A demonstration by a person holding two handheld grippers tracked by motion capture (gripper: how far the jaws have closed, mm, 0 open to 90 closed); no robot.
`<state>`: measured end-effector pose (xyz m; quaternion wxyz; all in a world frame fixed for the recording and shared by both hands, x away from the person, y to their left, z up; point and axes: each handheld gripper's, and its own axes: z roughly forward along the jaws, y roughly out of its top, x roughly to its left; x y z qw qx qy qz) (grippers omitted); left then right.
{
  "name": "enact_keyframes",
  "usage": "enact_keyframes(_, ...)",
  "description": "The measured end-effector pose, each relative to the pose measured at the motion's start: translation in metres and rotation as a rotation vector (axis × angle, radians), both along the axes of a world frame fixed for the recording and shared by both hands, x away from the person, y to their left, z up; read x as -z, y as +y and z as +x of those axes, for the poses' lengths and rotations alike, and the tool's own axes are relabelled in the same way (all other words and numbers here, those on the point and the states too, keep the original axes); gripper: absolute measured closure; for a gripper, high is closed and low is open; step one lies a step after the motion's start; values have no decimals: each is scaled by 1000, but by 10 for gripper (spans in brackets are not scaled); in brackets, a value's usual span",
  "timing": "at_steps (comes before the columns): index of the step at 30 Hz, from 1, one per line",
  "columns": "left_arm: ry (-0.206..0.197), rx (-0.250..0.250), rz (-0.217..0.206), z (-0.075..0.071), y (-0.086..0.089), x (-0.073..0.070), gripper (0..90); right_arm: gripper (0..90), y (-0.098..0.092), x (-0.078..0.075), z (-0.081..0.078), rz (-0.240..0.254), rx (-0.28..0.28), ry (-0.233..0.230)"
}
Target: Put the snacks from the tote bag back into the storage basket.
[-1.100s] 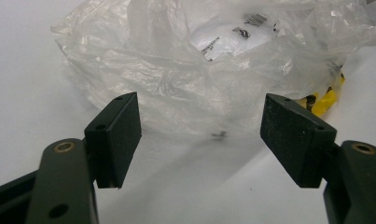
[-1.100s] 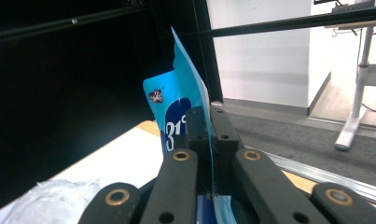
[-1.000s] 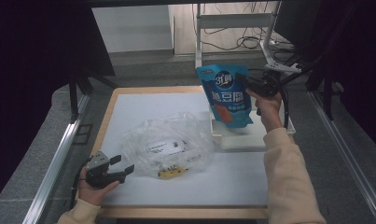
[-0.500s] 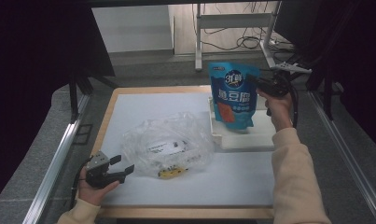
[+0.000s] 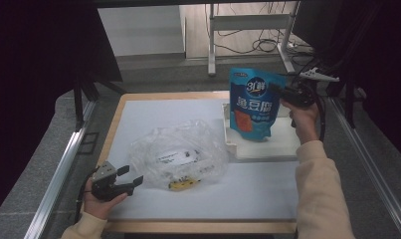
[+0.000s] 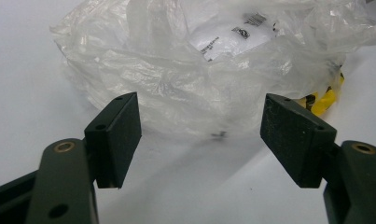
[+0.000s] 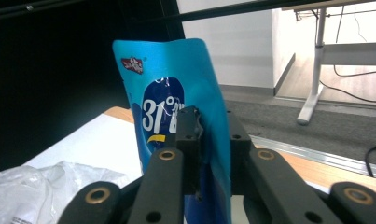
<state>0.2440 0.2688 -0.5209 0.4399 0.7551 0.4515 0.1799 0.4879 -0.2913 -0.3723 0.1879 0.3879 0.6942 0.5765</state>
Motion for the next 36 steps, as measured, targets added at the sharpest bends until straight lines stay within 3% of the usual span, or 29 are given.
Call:
enact_keyframes(10, 1, 3, -1, 0, 0, 0, 294, 695, -5, 3, -10, -26, 18, 15)
enact_keyframes(13, 2, 5, 1, 0, 0, 0, 294, 586, -3, 2, -15, -31, 15, 16)
enact_keyframes(14, 2, 6, 1, 0, 0, 0, 294, 586, -3, 2, -15, -31, 15, 16)
enact_keyframes(15, 1, 6, 1, 0, 0, 0, 294, 516, -1, 1, -17, -32, 28, 15)
enact_keyframes(19, 1, 6, 2, 0, 0, 0, 294, 438, 3, 1, -25, -43, 54, -2)
enact_keyframes(32, -1, 8, 3, 0, 0, 0, 294, 369, 0, 1, -47, -56, 109, -31)
enact_keyframes(36, -2, 9, 2, 0, 0, 0, 294, 362, -2, 4, -54, -47, 120, -21)
